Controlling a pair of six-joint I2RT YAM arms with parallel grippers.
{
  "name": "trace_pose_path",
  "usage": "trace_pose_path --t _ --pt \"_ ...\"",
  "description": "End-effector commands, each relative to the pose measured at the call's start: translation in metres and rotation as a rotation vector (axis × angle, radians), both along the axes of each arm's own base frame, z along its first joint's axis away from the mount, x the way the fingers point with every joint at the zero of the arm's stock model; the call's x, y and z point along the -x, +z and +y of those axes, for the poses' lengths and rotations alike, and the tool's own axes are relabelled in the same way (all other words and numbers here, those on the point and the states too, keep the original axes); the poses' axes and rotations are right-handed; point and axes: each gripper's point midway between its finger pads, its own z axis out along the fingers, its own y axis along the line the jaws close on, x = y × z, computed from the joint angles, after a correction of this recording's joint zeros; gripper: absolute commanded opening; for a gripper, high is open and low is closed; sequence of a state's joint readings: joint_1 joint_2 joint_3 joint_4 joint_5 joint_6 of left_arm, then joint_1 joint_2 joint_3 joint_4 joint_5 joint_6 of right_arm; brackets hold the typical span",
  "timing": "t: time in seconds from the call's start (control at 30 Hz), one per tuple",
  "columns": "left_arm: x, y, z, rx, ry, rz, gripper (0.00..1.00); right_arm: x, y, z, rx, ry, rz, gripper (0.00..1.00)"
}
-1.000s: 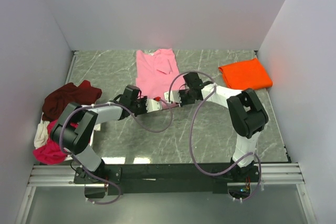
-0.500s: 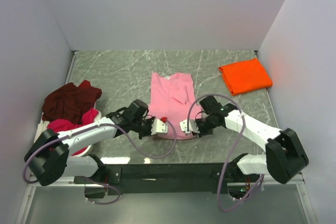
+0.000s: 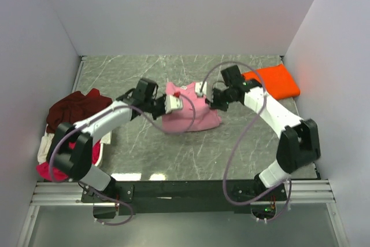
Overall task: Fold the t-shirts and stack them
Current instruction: Fold the tshirt
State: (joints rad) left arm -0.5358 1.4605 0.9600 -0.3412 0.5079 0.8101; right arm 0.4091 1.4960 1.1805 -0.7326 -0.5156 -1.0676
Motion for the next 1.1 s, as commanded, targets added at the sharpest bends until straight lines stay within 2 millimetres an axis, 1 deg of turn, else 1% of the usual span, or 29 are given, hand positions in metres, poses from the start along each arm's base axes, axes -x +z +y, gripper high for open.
trace_pose_path --t 0.0,0.03,0.07,0.1,0.13,0.17,0.23,0.27,0.3,0.33,0.37,0.4,0.43,0.5,0.57,0.6,0.67,0.7,0.73,0.77,0.8,0.83,0.87,0.9,0.93,0.97,1.0,1.03,1.07 --pt "-0.056 0.017 -0.007 0.04 -0.015 -0.106 0.0 -0.056 0.013 0.002 -0.021 -0.146 -0.023 0.0" --pt "-0.078 0.028 -0.004 0.049 0.009 -0.145 0.0 -0.075 0.027 0.006 -0.04 -0.182 -0.05 0.0" --pt "-0.088 0.026 -0.003 0.051 0.02 -0.148 0.0 -0.085 0.027 0.007 -0.042 -0.205 -0.053 0.0" --pt "-0.096 0.024 -0.003 0.053 0.026 -0.147 0.0 -0.099 0.015 0.007 -0.024 -0.236 -0.041 0.0" --pt "-0.112 0.018 0.0 0.052 0.048 -0.143 0.0 -0.115 0.025 0.009 -0.042 -0.274 -0.06 0.0" --pt "-0.124 0.02 0.0 0.06 0.064 -0.163 0.0 -0.125 0.015 0.011 -0.031 -0.293 -0.044 0.0" --pt "-0.145 0.015 0.002 0.067 0.097 -0.173 0.0 -0.15 0.022 0.008 -0.042 -0.36 -0.079 0.0" --pt "-0.156 0.019 0.002 0.074 0.113 -0.204 0.01 -0.158 0.013 0.008 -0.038 -0.378 -0.072 0.0" --pt "-0.164 0.011 0.003 0.067 0.126 -0.203 0.0 -0.167 0.015 0.008 -0.043 -0.393 -0.086 0.0" --pt "-0.173 0.016 0.003 0.072 0.145 -0.221 0.0 -0.178 0.02 0.005 -0.045 -0.431 -0.103 0.0" --pt "-0.179 0.016 0.004 0.074 0.157 -0.231 0.0 -0.185 0.011 0.003 -0.037 -0.445 -0.094 0.0" --pt "-0.188 0.012 0.005 0.07 0.175 -0.246 0.0 -0.19 0.009 0.004 -0.034 -0.456 -0.097 0.0" --pt "-0.196 0.015 0.005 0.079 0.197 -0.258 0.0 -0.198 0.015 0.004 -0.043 -0.477 -0.11 0.0" --pt "-0.21 0.012 0.008 0.077 0.23 -0.272 0.0 -0.207 0.005 0.0 -0.029 -0.51 -0.108 0.0" --pt "-0.22 0.013 0.006 0.097 0.254 -0.284 0.0 -0.215 0.001 -0.003 -0.021 -0.538 -0.11 0.0" --pt "-0.224 0.007 0.006 0.097 0.27 -0.28 0.0 -0.218 0.001 -0.003 -0.025 -0.546 -0.121 0.0" --pt "-0.233 0.01 0.005 0.113 0.304 -0.276 0.0 -0.222 -0.005 -0.004 -0.022 -0.564 -0.118 0.0" --pt "-0.239 0.009 0.004 0.12 0.328 -0.261 0.0 -0.224 -0.006 -0.003 -0.031 -0.578 -0.117 0.14" --pt "-0.238 0.003 0.005 0.111 0.347 -0.222 0.02 -0.228 -0.007 -0.004 -0.034 -0.608 -0.122 0.34" --pt "-0.244 0.005 0.005 0.117 0.375 -0.216 0.23 -0.233 -0.008 -0.006 -0.039 -0.644 -0.132 0.5" --pt "-0.252 0.012 0.006 0.152 0.455 -0.188 0.4 -0.242 -0.002 -0.013 -0.04 -0.695 -0.168 0.68" --pt "-0.259 0.016 0.014 0.152 0.543 -0.188 0.51 -0.245 0.001 -0.015 -0.062 -0.759 -0.166 0.79" --pt "-0.264 0.023 0.02 0.166 0.609 -0.186 0.66 -0.248 0.01 -0.019 -0.084 -0.793 -0.178 0.81" --pt "-0.268 0.045 0.025 0.223 0.68 -0.181 0.71 -0.25 0.016 -0.024 -0.118 -0.814 -0.166 0.82" --pt "-0.272 0.06 0.032 0.251 0.737 -0.191 0.8 -0.248 0.02 -0.025 -0.168 -0.843 -0.123 0.83" --pt "-0.27 0.07 0.038 0.273 0.789 -0.17 0.85 -0.243 0.031 -0.023 -0.226 -0.832 -0.085 0.83" --pt "-0.267 0.098 0.046 0.359 0.868 -0.147 0.9 -0.237 0.034 -0.026 -0.264 -0.831 -0.028 0.84" --pt "-0.265 0.109 0.051 0.387 0.902 -0.134 0.92 -0.228 0.036 -0.023 -0.355 -0.818 0.084 0.84" --pt "-0.258 0.116 0.048 0.415 0.884 -0.086 0.92 -0.223 0.037 -0.024 -0.391 -0.817 0.137 0.85"
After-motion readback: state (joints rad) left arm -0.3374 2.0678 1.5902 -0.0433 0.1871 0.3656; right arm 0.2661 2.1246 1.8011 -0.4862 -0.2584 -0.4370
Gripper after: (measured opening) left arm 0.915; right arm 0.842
